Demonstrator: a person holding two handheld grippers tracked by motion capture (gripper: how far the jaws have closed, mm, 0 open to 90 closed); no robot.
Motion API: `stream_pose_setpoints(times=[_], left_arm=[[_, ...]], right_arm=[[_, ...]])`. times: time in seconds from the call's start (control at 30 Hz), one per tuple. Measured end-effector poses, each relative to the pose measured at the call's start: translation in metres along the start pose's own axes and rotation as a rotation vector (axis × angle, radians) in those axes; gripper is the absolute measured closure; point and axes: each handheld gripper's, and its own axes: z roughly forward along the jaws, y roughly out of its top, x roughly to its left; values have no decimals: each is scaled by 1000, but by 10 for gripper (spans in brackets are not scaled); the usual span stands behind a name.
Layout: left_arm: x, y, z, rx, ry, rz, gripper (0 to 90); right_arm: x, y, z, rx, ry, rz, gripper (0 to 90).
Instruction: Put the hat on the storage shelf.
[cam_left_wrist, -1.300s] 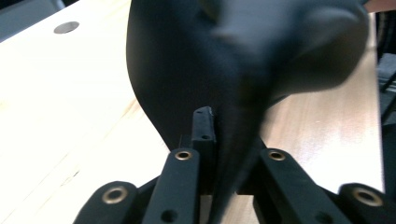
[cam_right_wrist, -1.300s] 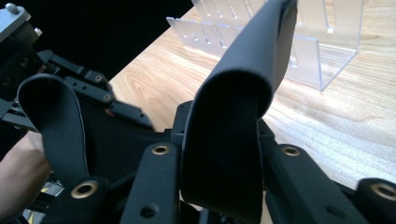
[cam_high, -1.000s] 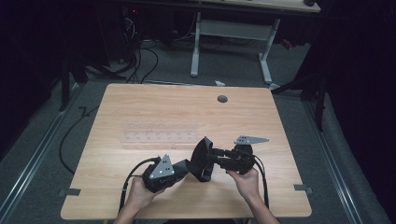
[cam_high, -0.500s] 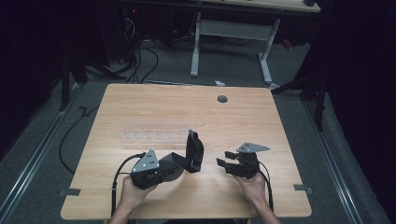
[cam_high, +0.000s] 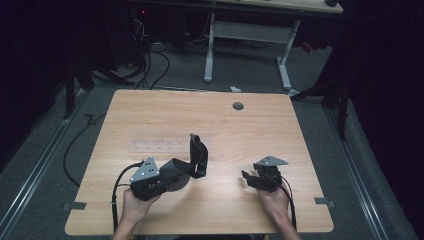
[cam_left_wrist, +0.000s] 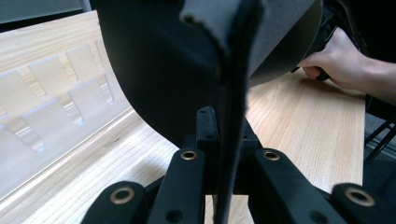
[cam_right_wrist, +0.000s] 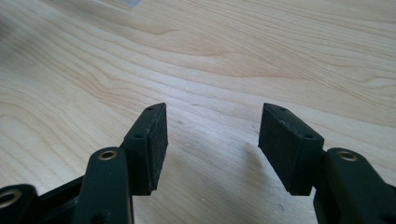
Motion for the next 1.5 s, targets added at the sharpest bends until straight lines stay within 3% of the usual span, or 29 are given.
stream_pose_setpoints(times=[0.2,0.27,0.8,1.5], left_arm=[[4,5,-5,-25,8,-18,861],[5,7,-6,-33,11,-22,861],[8,16,-16,-65,27,-32,861],[21,34,-37,-165,99,-46,859]], right_arm=[[-3,-2,3,8,-52,-12,401],[-4,-4,5,26,-52,-12,394],[-5,-7,7,4,-52,-13,374],[-5,-7,7,5,-55,-8,373]])
